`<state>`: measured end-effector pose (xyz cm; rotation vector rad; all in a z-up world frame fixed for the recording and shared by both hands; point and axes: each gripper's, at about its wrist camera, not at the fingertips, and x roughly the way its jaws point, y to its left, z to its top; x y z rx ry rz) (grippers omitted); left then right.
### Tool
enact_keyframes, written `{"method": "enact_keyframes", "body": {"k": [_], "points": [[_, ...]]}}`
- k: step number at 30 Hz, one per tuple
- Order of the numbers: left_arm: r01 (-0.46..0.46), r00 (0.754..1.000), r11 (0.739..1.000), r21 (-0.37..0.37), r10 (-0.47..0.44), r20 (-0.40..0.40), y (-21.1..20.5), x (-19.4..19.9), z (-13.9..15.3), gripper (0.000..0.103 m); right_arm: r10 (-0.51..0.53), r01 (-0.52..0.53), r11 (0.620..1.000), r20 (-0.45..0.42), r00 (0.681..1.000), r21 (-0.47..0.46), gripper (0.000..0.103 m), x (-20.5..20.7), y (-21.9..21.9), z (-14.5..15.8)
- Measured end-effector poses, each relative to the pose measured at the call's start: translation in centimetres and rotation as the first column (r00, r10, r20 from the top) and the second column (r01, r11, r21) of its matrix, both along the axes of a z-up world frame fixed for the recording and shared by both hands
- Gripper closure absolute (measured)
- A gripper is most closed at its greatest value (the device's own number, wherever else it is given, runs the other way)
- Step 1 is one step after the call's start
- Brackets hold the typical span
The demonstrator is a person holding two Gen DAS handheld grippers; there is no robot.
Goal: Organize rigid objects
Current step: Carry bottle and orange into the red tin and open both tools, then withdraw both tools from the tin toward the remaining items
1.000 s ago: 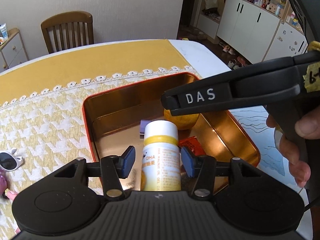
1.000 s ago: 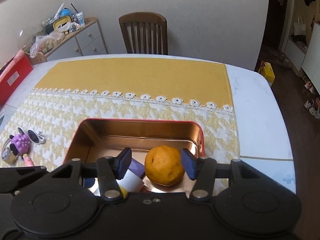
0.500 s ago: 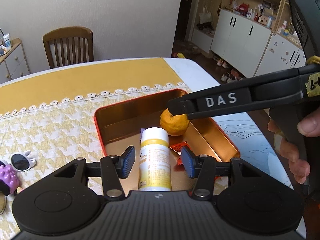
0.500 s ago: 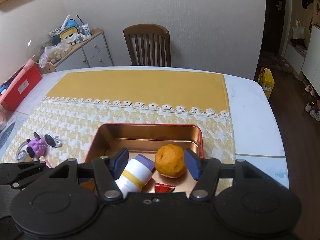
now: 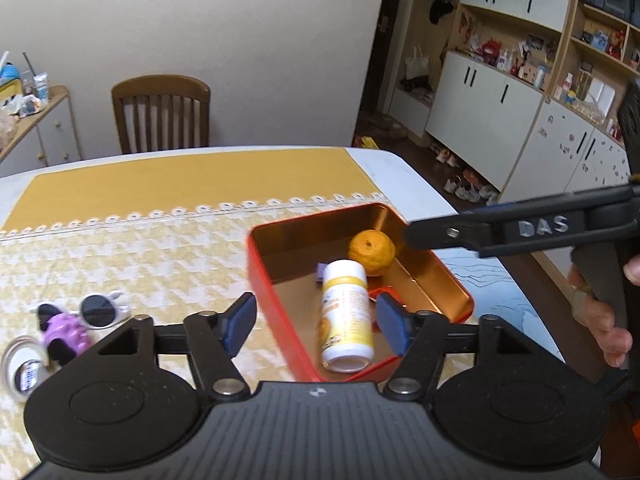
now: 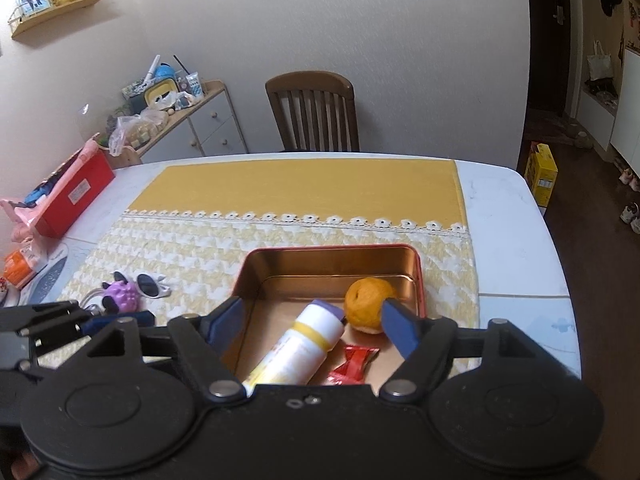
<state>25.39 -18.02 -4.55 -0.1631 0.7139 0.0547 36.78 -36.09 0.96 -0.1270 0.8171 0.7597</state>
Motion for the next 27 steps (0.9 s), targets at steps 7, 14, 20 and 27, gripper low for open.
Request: {"method": "enact_keyframes", "body": {"k": [7, 14, 20, 27], "points": [[-0.02, 1.0, 1.0, 0.012, 0.02, 0.024, 3.2, -3.1, 0.7, 0.03, -0.001, 0.001, 1.0, 0.014, 1.0, 0.015, 0.013, -3.2, 1.1, 0.2], [-0.014, 0.999, 0.999, 0.031, 0.013, 0.049, 6.9, -6.1, 1.4, 0.023, 0.006, -0.006, 1.0, 0.038, 0.999, 0.019, 0.005, -6.8, 3.2, 0.2], [-0.021, 0.999, 0.999, 0.039, 0.019, 0.049, 10.4, -8.0, 1.5, 0.019, 0.017, -0.019, 0.999, 0.046, 0.999, 0.027, 0.0, -9.8, 5.6, 0.0], [-0.038, 0.999, 0.998, 0.054, 0.035, 0.04, 14.8, -9.5, 0.7, 0.019, 0.056, -0.056, 0.998, 0.047, 0.997, -0.006, 0.0, -13.3, 9.3, -1.4]]}}
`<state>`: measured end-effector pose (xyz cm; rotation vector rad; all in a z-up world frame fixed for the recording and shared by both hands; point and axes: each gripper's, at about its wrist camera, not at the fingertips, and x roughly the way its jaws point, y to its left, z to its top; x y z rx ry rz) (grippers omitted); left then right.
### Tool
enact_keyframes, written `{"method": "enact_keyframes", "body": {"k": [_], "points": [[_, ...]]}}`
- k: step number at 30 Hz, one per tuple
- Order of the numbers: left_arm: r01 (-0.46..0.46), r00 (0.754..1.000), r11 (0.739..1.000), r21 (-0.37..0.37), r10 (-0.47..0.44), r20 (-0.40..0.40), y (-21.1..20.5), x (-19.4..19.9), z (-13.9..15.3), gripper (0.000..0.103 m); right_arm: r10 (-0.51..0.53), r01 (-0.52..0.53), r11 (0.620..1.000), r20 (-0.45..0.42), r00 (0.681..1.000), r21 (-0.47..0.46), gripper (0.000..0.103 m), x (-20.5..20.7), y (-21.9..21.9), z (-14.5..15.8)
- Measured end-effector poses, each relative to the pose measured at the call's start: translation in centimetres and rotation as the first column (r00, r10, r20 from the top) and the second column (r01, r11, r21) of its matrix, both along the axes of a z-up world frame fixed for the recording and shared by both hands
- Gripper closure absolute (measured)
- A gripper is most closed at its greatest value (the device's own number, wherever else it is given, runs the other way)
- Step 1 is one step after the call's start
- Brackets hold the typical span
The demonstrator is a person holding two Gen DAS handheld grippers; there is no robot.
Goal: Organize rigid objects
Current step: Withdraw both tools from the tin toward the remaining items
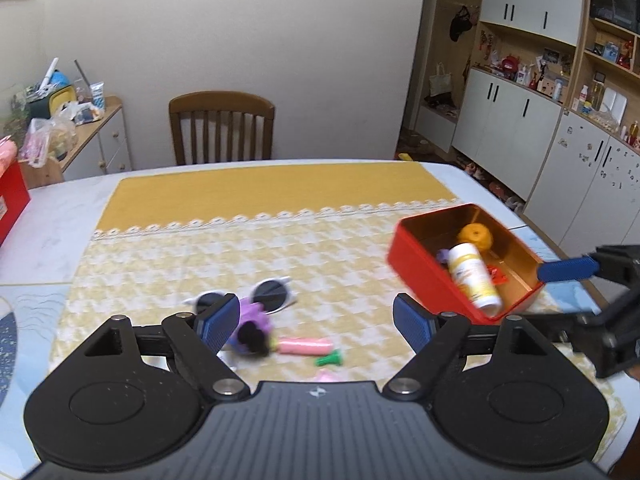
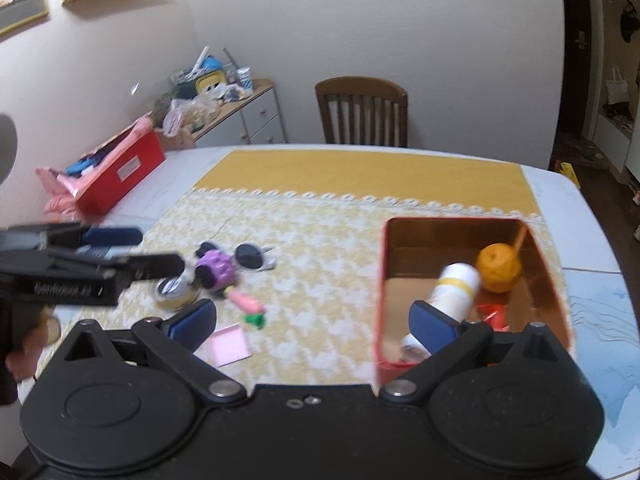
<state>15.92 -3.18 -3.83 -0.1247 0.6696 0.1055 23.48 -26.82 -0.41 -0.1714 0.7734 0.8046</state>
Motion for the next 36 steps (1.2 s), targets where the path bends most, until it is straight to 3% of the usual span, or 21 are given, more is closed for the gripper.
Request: {"method": "enact_keyframes", "body": {"k": [8, 17, 28, 36], "points": [[-0.022, 0.999, 0.999, -0.023, 0.021, -0.039, 4.8, -0.6, -2.2, 0.019, 0.124, -0.126, 0.991, -0.044, 0.991, -0.042, 0.0, -4.2, 5.1, -2.6], [0.001, 0.996, 1.0, -0.029, -0.003, -0.087, 7.2, -1.0, -5.5, 0.019, 0.245, -0.249, 0.958, -0.049, 0.968, -0.14, 0.003, -7.8, 10.5, -6.1], [0.0, 0.992, 0.998, -0.056, -0.008, -0.13, 9.0, 0.7, -8.3, 0.019, 0.298, -0.3, 0.92, -0.047, 0.953, -0.251, 0.013, -8.9, 14.0, -9.6], [-0.031, 0.986, 0.989, -0.148, 0.006, -0.165, 9.9, 1.8, -9.0, 0.019, 0.333, -0.33, 0.897, -0.039, 0.942, -0.295, 0.023, -8.9, 14.9, -11.1]]}}
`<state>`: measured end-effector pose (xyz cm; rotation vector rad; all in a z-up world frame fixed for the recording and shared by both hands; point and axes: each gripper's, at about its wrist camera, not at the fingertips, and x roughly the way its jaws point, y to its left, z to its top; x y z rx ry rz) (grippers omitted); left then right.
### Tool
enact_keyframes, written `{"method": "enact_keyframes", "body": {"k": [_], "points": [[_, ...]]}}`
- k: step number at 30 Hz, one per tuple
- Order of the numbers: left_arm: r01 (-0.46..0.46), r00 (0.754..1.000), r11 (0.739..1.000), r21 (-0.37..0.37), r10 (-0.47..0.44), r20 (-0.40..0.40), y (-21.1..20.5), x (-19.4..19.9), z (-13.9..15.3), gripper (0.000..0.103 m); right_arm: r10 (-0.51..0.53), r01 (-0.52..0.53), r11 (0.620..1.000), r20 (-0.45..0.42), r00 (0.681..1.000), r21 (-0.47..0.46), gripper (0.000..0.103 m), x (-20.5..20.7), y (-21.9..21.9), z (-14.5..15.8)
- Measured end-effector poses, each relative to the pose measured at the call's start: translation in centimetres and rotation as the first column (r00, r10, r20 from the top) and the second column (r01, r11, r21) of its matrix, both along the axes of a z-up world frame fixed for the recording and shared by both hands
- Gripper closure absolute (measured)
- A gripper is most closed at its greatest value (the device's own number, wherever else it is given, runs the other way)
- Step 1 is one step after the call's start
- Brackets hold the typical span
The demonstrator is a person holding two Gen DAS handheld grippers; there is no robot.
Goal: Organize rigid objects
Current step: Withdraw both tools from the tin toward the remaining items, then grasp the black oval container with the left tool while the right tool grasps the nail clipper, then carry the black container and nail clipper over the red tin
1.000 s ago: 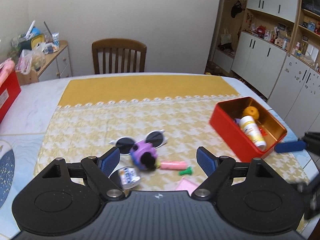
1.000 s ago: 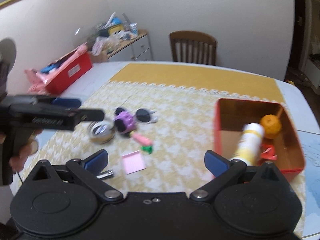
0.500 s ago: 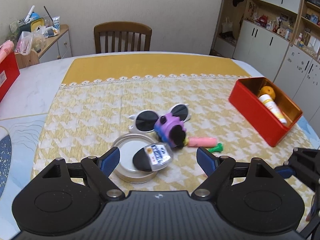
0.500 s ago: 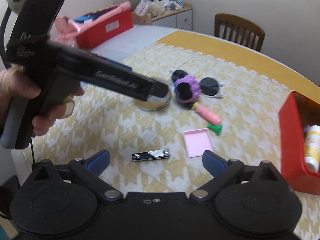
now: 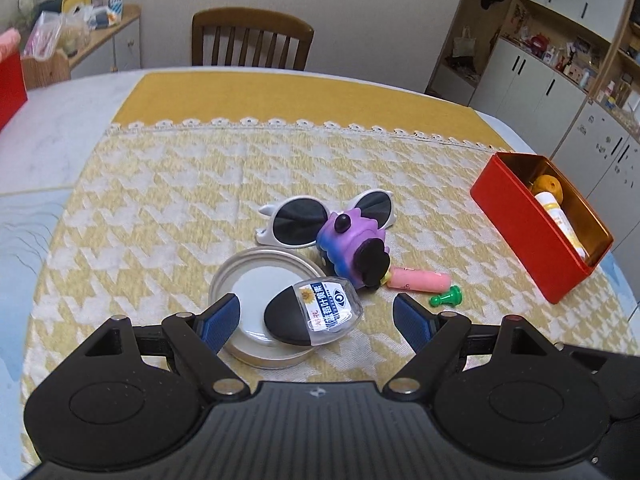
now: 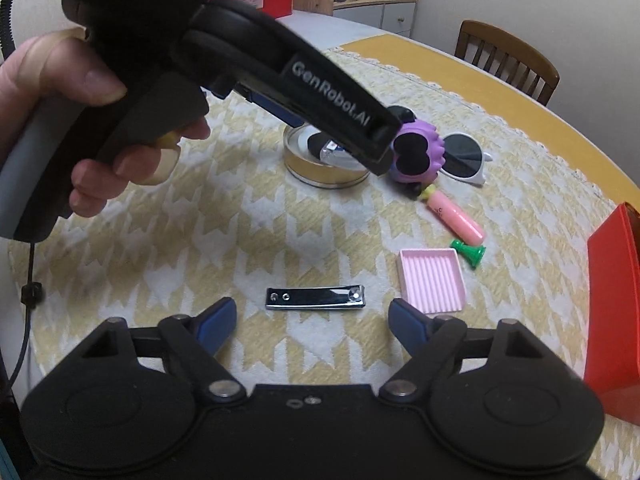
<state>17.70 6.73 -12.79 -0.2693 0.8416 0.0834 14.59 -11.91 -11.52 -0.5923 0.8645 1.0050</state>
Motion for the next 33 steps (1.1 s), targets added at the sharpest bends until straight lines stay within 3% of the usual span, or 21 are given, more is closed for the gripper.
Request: {"method": "enact_keyframes", "body": {"k": [11, 21, 33], "points": [[-0.022, 1.0, 1.0, -0.003, 0.022, -0.001, 0.1, 0.8, -0.3, 0.021, 0.025, -0.025, 1.0, -0.006, 1.0, 0.009, 0.031, 0.6, 1.1, -0.7], [-0.02, 1.0, 0.999, 0.038, 0.02, 0.008, -0.2, 0.2, -0.2, 0.049, 0.03, -0.03, 0.999, 0.003, 1.0, 0.045, 0.043, 0.0, 0.6, -0.8], [-0.04, 0.999, 0.998, 0.038, 0.04, 0.001, 0.0, 0.0, 0.0, 0.049, 0.013, -0.013, 0.998, 0.002, 1.0, 0.059, 0.047, -0.2, 0.0, -0.3]]}}
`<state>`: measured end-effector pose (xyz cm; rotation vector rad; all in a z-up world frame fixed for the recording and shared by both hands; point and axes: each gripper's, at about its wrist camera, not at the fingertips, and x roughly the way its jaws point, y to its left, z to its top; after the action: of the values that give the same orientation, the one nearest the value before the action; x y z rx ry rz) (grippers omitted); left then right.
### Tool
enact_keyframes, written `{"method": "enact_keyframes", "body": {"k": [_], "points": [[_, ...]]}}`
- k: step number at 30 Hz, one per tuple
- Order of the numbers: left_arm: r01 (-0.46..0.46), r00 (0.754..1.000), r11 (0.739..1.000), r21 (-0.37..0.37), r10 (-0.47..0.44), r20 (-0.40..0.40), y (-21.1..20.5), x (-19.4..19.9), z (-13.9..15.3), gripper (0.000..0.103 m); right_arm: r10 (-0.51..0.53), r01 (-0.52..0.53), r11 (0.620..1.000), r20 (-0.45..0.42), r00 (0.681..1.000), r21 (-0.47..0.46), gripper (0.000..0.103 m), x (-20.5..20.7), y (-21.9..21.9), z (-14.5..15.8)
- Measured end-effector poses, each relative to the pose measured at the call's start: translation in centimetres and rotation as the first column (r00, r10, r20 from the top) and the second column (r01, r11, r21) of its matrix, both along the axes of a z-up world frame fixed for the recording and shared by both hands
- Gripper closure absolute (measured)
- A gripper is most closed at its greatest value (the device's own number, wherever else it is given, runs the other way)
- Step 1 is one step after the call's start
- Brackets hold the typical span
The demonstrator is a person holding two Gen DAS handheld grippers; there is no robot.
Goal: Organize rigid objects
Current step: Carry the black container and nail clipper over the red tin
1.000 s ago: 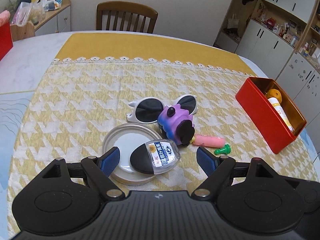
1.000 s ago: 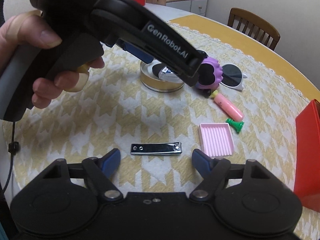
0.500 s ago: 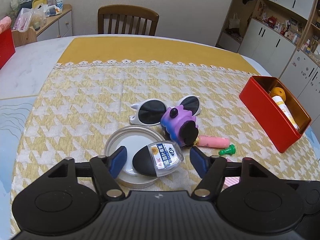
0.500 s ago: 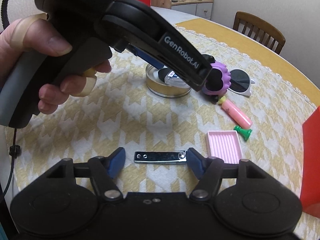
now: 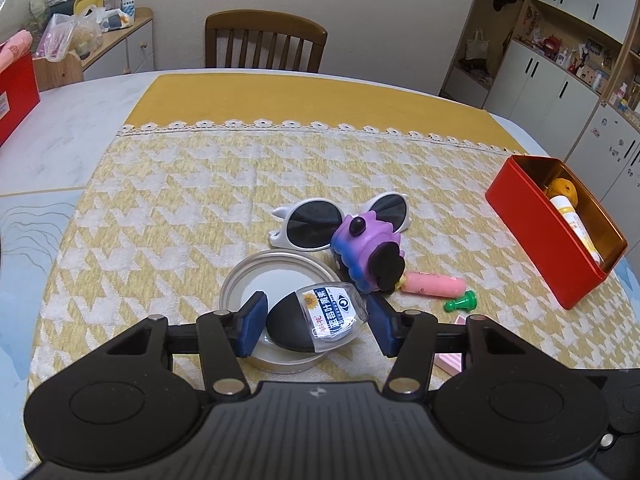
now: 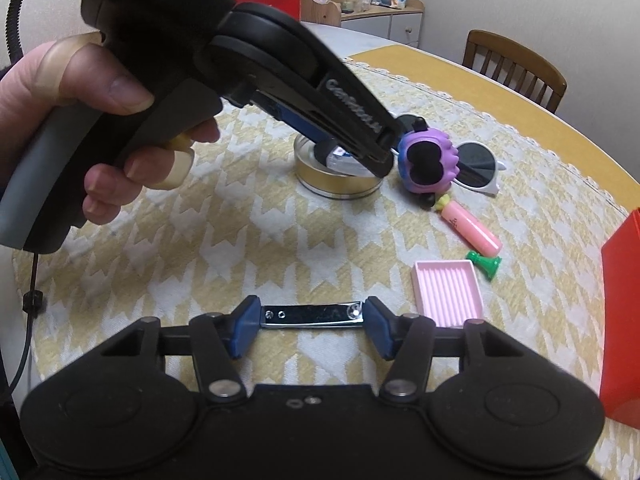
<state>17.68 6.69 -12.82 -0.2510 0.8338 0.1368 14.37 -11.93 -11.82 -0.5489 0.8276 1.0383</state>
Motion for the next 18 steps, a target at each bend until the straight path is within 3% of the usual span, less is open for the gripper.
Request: {"method": "enact_keyframes", "body": {"k": [18], "points": [[-0.04, 0.999, 0.999, -0.001, 0.04, -0.005, -0.7, -1.0, 1.6, 0.049, -0.188, 0.194, 0.973, -0.063, 0.98, 0.121, 0.047, 3.6, -6.2, 5.2]]}}
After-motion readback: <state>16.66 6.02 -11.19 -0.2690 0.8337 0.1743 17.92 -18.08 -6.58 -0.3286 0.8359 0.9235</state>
